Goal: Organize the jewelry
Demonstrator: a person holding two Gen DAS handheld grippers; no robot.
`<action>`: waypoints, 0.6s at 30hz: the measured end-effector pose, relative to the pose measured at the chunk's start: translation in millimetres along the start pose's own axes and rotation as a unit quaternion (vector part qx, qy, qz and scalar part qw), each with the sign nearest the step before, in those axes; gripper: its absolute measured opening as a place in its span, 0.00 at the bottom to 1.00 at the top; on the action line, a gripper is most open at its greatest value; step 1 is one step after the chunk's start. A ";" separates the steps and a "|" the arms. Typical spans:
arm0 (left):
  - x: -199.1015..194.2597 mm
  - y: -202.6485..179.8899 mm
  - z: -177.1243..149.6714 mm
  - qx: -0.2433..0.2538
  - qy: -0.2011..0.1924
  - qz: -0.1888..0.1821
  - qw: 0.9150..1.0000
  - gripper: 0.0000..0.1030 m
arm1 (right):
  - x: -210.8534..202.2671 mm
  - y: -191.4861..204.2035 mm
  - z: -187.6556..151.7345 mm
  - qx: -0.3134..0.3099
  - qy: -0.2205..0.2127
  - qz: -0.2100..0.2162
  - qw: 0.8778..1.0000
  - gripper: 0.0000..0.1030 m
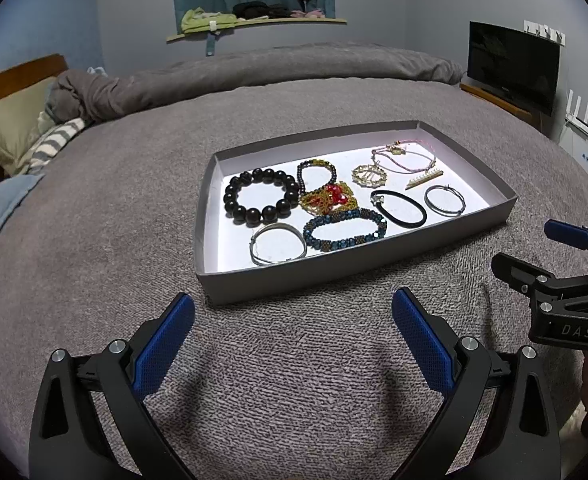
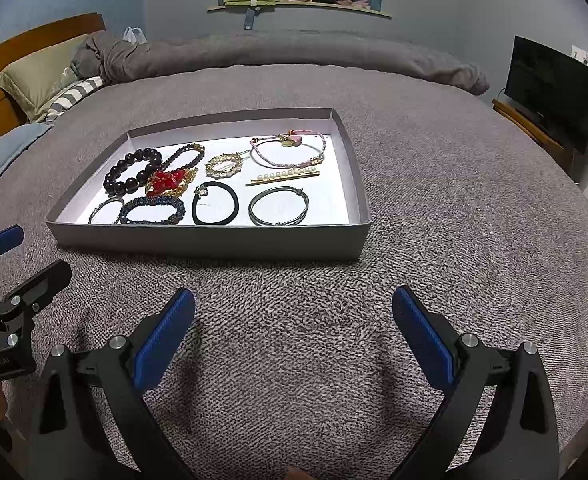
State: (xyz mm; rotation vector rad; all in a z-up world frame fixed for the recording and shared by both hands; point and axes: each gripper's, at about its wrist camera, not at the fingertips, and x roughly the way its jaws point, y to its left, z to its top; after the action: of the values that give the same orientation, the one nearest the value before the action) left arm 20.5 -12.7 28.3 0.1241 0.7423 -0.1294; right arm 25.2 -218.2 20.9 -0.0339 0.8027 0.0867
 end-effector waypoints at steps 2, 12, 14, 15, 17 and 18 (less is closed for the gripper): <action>-0.1 -0.1 0.2 0.000 0.000 0.000 1.000 0.97 | 0.0 -0.1 -0.1 0.000 0.000 0.000 1.000 0.95; -2.3 4.4 0.8 0.003 -0.014 0.009 1.000 0.97 | 0.2 -0.3 -0.6 0.000 0.001 0.000 1.000 0.95; 0.7 6.8 1.4 -0.004 -0.003 0.005 1.000 0.97 | 0.3 -0.4 -0.6 0.000 0.001 0.001 1.000 0.95; 1.5 7.9 1.8 -0.008 0.001 0.001 1.000 0.97 | 0.3 -0.4 -0.4 -0.001 0.001 0.001 1.000 0.95; 1.1 8.6 2.3 -0.010 0.002 -0.009 1.000 0.97 | 0.9 -0.3 -1.2 -0.002 0.002 0.000 1.000 0.95; 0.2 8.2 2.5 -0.008 0.000 -0.008 1.000 0.97 | 1.2 -0.5 -1.6 -0.001 0.003 0.000 1.000 0.95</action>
State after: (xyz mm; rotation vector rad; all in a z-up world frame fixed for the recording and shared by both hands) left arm 23.7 -5.1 30.5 0.1035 0.7453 -0.1387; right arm 25.0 -218.8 18.9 -0.0368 0.8084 0.0875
